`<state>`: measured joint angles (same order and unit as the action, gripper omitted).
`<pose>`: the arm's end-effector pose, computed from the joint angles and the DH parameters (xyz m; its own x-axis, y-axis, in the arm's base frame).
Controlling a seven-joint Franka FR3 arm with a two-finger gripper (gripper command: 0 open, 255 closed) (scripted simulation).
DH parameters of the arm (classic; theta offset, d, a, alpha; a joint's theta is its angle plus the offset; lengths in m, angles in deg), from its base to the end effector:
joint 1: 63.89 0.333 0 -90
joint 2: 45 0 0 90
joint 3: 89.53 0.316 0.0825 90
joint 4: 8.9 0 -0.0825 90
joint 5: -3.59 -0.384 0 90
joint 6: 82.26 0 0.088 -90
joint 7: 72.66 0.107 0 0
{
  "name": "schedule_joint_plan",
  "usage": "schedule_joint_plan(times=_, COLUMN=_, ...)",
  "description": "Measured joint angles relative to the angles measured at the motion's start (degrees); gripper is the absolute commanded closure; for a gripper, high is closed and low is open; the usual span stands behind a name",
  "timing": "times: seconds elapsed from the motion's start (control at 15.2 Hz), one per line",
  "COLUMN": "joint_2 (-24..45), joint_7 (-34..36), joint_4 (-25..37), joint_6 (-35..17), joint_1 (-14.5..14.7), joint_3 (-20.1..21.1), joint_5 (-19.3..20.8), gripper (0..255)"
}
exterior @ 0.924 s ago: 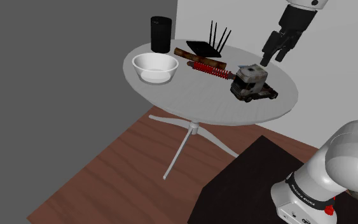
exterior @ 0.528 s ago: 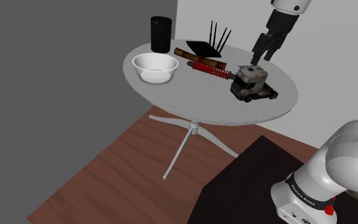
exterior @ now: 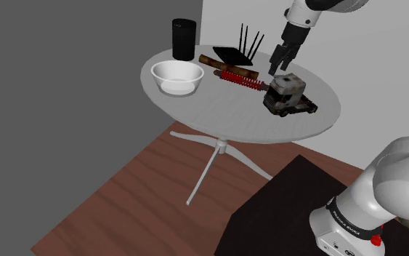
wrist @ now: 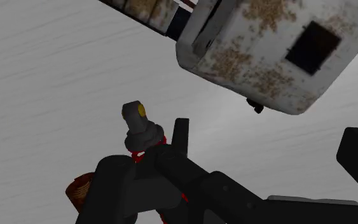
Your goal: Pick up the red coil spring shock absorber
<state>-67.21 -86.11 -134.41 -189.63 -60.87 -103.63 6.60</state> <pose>0.4363 -0.1012 0.5423 0.9952 0.0692 0.0691 0.0711 -0.9971 -0.0258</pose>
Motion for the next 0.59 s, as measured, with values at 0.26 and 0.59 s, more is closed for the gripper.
schedule_joint_plan(times=0.26, joint_2=9.12, joint_7=-6.34, joint_4=5.73, joint_6=-2.96, joint_1=0.84, joint_3=-2.92, joint_5=-2.64, gripper=0)
schedule_joint_plan(times=0.59, joint_2=21.29, joint_7=-14.30, joint_4=14.80, joint_6=-4.85, joint_1=1.03, joint_3=-5.16, joint_5=-7.70, gripper=0)
